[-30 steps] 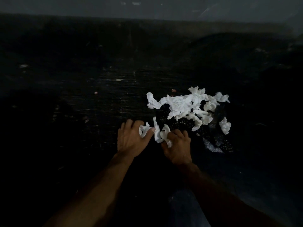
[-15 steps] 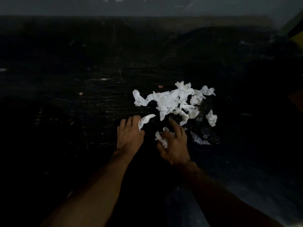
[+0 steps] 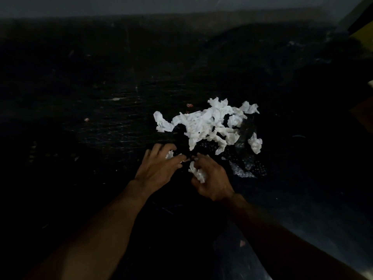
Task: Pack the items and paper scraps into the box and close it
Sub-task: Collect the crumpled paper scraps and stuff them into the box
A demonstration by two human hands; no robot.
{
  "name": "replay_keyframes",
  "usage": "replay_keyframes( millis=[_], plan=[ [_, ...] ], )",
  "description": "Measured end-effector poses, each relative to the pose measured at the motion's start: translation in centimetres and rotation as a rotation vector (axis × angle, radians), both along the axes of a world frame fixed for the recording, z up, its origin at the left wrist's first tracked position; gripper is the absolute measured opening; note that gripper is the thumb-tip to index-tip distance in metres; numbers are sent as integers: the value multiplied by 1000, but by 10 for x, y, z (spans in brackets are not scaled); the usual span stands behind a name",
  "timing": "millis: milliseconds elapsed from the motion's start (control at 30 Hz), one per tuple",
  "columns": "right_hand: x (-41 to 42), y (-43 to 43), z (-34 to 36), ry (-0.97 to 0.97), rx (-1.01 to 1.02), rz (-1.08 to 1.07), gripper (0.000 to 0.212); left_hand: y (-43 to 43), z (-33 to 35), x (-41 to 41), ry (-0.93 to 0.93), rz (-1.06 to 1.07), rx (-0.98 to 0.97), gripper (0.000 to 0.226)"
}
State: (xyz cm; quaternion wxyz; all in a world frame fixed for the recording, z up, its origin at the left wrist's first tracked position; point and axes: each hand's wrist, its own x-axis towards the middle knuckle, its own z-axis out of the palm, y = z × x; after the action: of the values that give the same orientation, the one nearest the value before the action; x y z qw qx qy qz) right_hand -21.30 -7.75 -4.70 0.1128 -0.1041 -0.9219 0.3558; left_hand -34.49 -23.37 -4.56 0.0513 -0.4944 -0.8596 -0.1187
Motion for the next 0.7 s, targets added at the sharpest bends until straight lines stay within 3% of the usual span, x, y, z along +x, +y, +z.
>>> replay_keyframes(
  millis=[300, 400, 467, 533, 700],
  plan=[
    [17, 1, 6, 76, -11, -268, 26, 22, -4, 20, -22, 117, 162, 11],
    [19, 1, 5, 48, -23, -296, 41, 17, -5, 21, -78, 172, 213, 11],
    [19, 1, 2, 39, 51, -304, 47, 11, -4, 21, -67, 227, 167, 24],
    [20, -1, -2, 22, 171, -297, 39, 4, -3, 23, -24, 236, 70, 36],
    [17, -3, -6, 102, 251, -318, 16, -16, -1, 43, -44, 249, 32, 28]
  ],
)
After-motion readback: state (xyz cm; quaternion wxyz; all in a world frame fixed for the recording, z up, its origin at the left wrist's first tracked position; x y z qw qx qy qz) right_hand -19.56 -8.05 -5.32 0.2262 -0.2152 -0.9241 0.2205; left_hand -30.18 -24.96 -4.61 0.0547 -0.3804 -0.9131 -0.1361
